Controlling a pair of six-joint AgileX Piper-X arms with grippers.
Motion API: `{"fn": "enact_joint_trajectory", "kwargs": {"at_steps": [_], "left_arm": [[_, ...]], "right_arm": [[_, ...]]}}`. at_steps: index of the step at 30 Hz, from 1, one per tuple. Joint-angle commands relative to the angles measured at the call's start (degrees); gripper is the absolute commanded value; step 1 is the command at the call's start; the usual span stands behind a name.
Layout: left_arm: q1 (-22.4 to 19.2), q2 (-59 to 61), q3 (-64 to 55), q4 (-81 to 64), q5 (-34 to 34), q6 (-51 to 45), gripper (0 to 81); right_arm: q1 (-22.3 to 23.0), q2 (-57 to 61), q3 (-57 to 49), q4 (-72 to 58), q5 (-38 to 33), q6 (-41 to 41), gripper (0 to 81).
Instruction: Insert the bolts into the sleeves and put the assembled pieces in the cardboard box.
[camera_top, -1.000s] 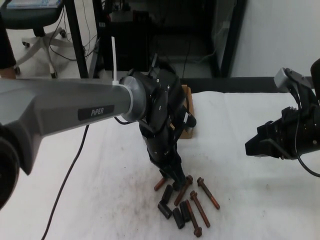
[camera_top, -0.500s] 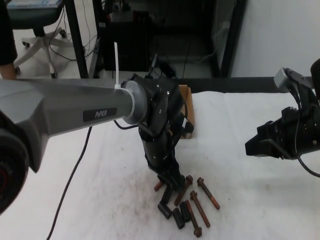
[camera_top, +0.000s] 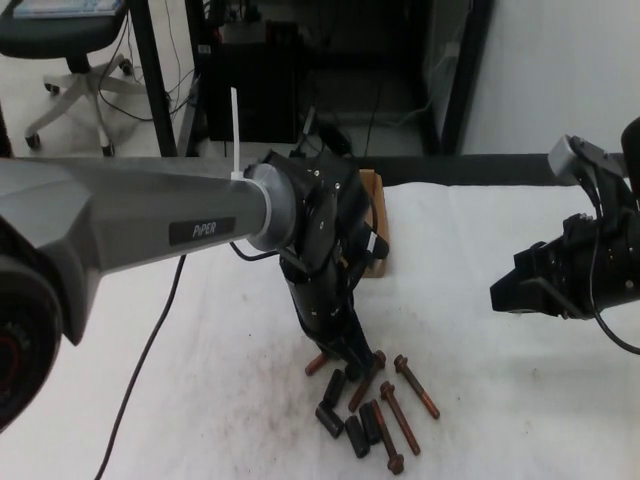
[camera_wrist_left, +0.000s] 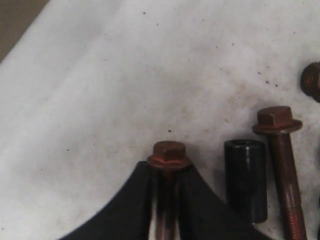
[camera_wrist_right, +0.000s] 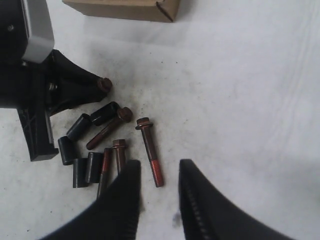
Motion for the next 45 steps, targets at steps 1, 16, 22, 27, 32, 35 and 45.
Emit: {"fn": "enact_joint_trajectory", "kwargs": {"at_steps": [1,16,22,27,32,35,45], "left_arm": [[0.11,1.85,0.11,-0.12,-0.47,-0.43,0.4],[3.23,-16.12,0.79,1.28,-8.84,-23.26,0.3],[6.56,-31.76,9.22,1.13,-8.61,-19.69,0.3],[8.21,-48.72,25.56,0.75,-4.49,-20.07,0.3],[8.19,-64.48,40.21,-0.68,5.21,-19.48,0.3],[8.19,-70.57,45.69,-0.82,6.48,-20.57,0.3],[8.19,-74.08,49.01,-3.26,1.36,-20.49,0.3]], "right_arm": [[0.07,-0.13,-0.60,0.16,-0.38,-0.12,25.8],[0.38,-0.13,-0.60,0.16,-10.93,1.45,25.8],[5.12,-0.13,-0.60,-3.85,-16.93,-3.04,25.8],[13.93,-0.13,-0.60,-11.53,-11.22,-1.19,25.8],[22.63,-0.13,-0.86,-17.95,-0.88,-1.32,25.8],[26.77,0.05,-1.30,-16.92,2.13,0.01,25.8],[32.05,12.83,-9.70,-3.80,7.66,-2.55,25.8]]}}
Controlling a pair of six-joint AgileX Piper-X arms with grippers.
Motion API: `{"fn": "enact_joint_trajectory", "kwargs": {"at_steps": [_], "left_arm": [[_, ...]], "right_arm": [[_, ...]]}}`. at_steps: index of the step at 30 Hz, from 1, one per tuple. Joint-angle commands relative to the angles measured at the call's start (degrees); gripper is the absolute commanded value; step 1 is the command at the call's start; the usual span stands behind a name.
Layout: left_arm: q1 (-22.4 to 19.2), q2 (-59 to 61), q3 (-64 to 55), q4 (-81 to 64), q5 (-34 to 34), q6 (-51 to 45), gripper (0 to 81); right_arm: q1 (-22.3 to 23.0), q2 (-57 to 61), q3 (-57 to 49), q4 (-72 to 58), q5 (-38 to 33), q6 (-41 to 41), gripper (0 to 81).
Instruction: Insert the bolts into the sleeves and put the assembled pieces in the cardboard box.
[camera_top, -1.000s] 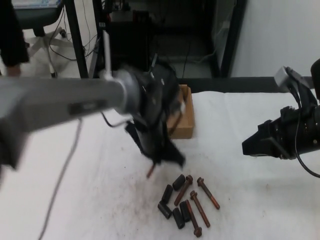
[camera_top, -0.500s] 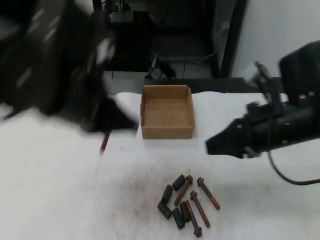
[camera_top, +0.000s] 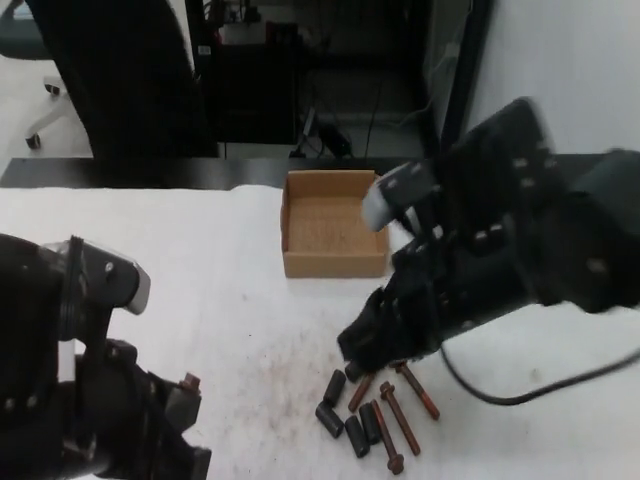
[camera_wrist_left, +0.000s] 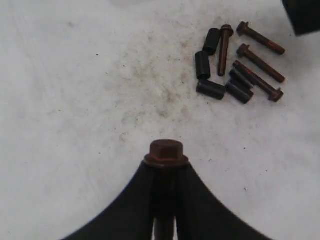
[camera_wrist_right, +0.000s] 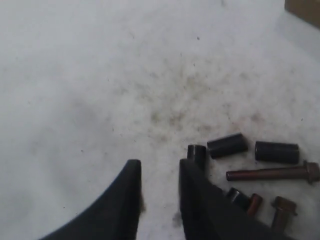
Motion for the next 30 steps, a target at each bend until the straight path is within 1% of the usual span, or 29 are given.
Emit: {"fn": "enact_joint_trajectory", "kwargs": {"at_steps": [1,3,5,9,12,18,22,23,27,30], "left_arm": [[0.04,-0.47,-0.09,-1.43,-0.93,-0.05,0.3],[0.04,-0.47,-0.09,-1.45,-0.93,-0.05,0.3],[0.04,-0.47,-0.09,-1.17,-0.93,1.08,0.3],[0.04,-0.47,-0.09,-1.17,-0.93,2.94,0.3],[0.04,-0.47,-0.09,-0.99,-0.93,2.95,0.3],[0.04,-0.47,-0.09,-0.98,-0.93,2.95,0.3],[0.04,-0.47,0.34,-1.02,-0.93,2.95,0.3],[0.04,-0.47,0.41,-1.02,-0.93,2.95,0.3],[0.04,-0.47,0.50,-0.91,-0.93,2.95,0.3],[0.04,-0.47,0.50,-0.91,-0.93,2.95,0.3]], "right_arm": [[1.18,7.56,-5.65,4.92,2.17,-2.83,25.8],[1.79,11.21,-9.54,6.78,3.66,-3.77,25.8],[2.47,14.88,-13.36,9.22,3.69,-4.39,25.8],[4.12,19.69,-17.76,12.76,6.15,-6.28,25.8],[5.00,20.79,-17.87,13.50,7.04,-6.30,25.8],[4.99,20.64,-17.87,19.99,7.04,-6.03,25.8],[4.99,20.28,-17.87,22.12,6.59,-6.03,26.3],[4.99,20.11,-17.87,22.47,6.59,-6.03,27.0],[4.99,20.06,-17.87,22.14,6.59,-7.71,34.0],[4.99,20.35,-17.74,20.13,6.71,-7.74,35.4]]}}
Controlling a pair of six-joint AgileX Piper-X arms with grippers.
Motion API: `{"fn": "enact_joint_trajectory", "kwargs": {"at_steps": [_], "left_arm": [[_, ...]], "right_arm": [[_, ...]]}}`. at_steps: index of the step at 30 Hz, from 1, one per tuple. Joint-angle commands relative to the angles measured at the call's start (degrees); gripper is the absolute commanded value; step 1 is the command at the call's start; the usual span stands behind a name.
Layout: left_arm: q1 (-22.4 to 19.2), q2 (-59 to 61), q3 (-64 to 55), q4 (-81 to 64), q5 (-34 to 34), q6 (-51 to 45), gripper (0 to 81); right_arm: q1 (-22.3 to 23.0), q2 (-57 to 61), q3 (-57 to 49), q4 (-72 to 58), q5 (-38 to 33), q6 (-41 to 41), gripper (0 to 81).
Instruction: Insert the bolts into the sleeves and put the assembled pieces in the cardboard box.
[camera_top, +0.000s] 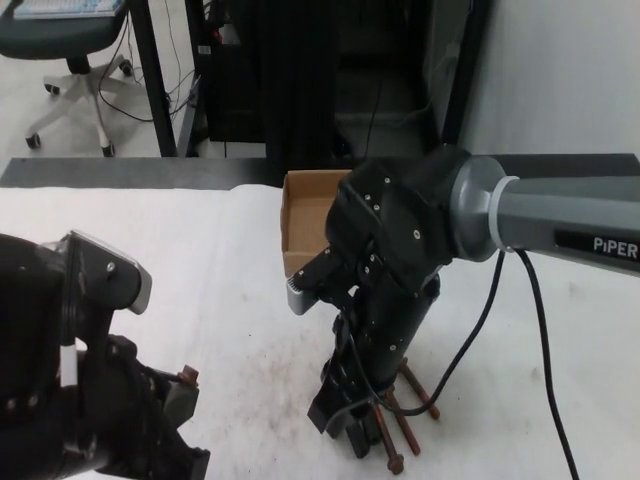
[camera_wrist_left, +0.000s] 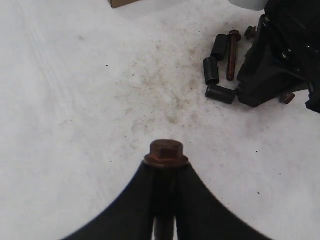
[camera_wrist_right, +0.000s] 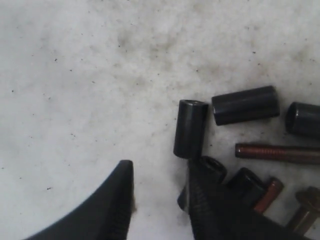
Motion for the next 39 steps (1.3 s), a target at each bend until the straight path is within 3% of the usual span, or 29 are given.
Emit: {"fn": "enact_joint_trajectory", "kwargs": {"at_steps": [1,21,39], "left_arm": [[0.04,-0.47,-0.05,-0.71,-0.57,0.06,0.3],[0.04,-0.47,-0.09,-0.71,-1.90,0.06,0.3],[0.04,-0.47,-0.09,-0.71,-1.90,0.06,0.3]], "right_arm": [[0.05,-0.52,-0.47,-2.42,-0.29,-0.86,35.4],[0.05,4.48,-0.47,-4.65,2.69,-6.96,35.4],[0.05,6.41,-0.47,-7.02,2.71,-7.22,35.4]]}}
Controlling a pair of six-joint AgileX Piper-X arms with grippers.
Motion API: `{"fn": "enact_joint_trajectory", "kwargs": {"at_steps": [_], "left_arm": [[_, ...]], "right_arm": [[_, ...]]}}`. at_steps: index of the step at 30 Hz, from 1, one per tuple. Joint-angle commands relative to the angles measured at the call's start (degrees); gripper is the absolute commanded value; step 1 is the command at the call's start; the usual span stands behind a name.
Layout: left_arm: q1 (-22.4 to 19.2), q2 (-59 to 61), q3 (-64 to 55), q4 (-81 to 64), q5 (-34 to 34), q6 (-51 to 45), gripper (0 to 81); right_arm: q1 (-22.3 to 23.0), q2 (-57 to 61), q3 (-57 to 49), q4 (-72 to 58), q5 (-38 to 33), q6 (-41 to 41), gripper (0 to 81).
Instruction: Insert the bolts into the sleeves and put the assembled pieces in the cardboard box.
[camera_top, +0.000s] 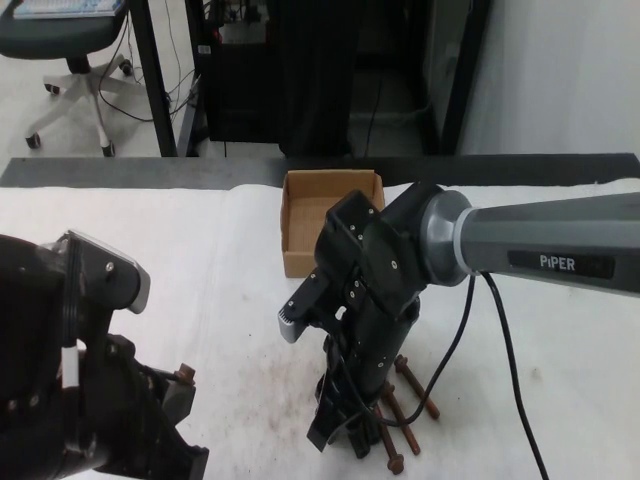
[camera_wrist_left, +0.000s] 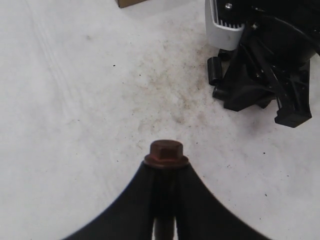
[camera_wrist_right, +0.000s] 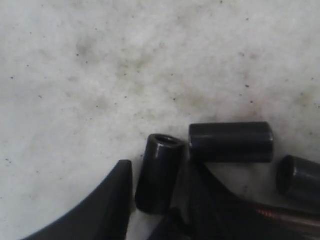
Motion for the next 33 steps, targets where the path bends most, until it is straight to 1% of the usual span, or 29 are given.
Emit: {"fn": "enact_joint_trajectory", "kwargs": {"at_steps": [1,6,9,15,17,22,33], "left_arm": [[0.04,-0.47,-0.11,-0.71,-0.58,0.06,0.3],[0.04,-0.47,-0.11,-0.71,-0.58,0.06,0.3],[0.04,-0.47,-0.11,-0.71,-0.58,0.06,0.3],[0.04,-0.47,-0.11,-0.71,-2.53,0.06,0.3],[0.04,-0.47,-0.11,-0.71,-2.89,0.06,0.3],[0.04,-0.47,-0.11,-0.71,-3.06,0.06,0.3],[0.04,-0.47,-0.11,-0.71,-3.06,0.06,0.3]], "right_arm": [[0.05,0.42,-0.21,-0.71,-0.27,-0.44,35.4],[0.05,0.56,-0.21,-0.72,-0.10,-0.44,35.3],[0.05,0.56,-0.21,-0.51,1.24,-0.44,35.3],[0.05,0.56,-0.21,1.55,3.02,-0.22,35.3],[0.05,0.56,-0.21,1.68,3.72,0.39,35.3],[0.05,0.56,-0.21,1.27,4.34,5.05,35.3],[0.05,0.56,-0.21,0.22,4.34,6.89,35.3]]}}
